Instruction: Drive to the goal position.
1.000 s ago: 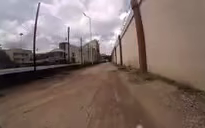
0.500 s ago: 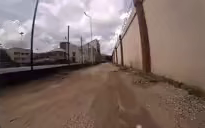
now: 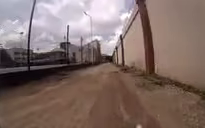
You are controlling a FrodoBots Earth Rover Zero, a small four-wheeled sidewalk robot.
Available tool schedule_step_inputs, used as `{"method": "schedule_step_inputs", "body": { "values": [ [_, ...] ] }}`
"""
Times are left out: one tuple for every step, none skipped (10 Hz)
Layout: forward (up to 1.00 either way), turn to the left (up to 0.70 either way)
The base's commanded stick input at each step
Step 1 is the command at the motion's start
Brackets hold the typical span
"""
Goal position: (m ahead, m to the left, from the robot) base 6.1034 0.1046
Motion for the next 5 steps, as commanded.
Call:
{"method": "schedule_step_inputs", "body": {
  "values": [
    [0.5, 0.0],
    [0.5, -0.02],
    [0.5, -0.16],
    [0.5, -0.23],
    [0.5, -0.11]
  ]
}}
